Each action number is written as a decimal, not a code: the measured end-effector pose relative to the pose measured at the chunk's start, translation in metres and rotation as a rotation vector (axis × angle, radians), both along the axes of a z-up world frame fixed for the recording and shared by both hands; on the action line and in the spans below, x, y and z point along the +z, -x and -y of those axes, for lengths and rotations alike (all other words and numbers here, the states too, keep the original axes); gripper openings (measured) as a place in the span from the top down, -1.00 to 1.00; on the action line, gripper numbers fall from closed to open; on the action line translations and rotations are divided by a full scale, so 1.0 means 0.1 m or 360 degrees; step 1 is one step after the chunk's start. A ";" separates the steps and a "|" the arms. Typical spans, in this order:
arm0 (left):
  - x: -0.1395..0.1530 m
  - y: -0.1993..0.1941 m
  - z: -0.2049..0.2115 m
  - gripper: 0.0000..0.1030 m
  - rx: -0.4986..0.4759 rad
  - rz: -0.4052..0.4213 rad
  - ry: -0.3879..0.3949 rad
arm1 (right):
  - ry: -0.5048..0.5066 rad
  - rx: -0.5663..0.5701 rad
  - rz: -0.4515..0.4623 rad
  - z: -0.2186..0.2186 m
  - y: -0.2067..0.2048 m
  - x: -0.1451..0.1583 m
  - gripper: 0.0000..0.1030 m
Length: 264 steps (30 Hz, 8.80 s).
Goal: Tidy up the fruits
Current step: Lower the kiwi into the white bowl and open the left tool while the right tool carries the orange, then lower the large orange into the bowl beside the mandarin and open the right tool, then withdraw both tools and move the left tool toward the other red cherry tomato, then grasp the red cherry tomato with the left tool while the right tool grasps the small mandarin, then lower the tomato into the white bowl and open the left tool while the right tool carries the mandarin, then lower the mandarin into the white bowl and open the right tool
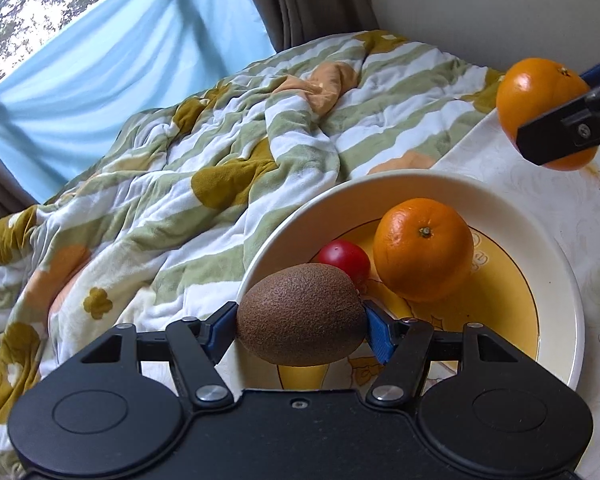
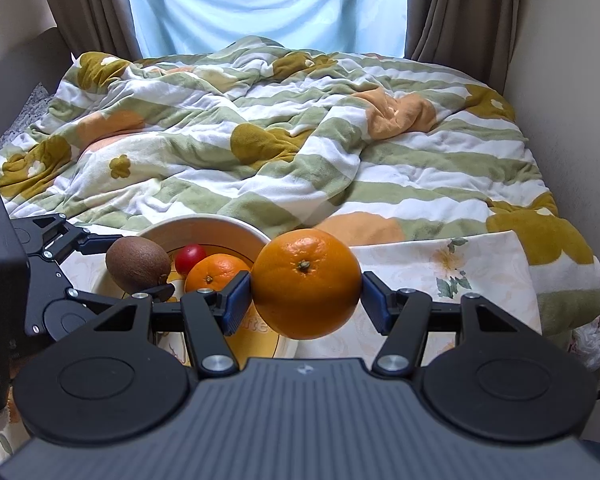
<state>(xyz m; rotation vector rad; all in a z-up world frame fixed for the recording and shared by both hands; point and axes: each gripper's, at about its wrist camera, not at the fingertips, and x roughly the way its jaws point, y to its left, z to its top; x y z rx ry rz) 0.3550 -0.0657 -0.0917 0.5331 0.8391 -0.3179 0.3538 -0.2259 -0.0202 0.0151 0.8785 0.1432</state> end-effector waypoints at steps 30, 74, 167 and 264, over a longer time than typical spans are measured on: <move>0.54 0.62 -0.51 -0.97 0.0421 -0.0028 0.0320 | 0.0012 0.0342 -0.0103 -0.33 0.11 -0.30 -0.45; 1.23 2.02 -0.54 -0.97 0.0692 0.0232 0.0543 | -0.0011 0.0319 0.0272 0.12 1.32 0.53 -1.00; 0.55 2.85 -0.43 0.29 0.0811 0.0117 0.0540 | -0.0058 0.0305 0.0076 0.09 2.25 -0.34 -0.01; 0.82 0.44 -0.92 -0.90 0.0747 0.0031 0.0542 | -0.0013 0.0360 0.0003 -0.62 -0.65 -0.25 -0.02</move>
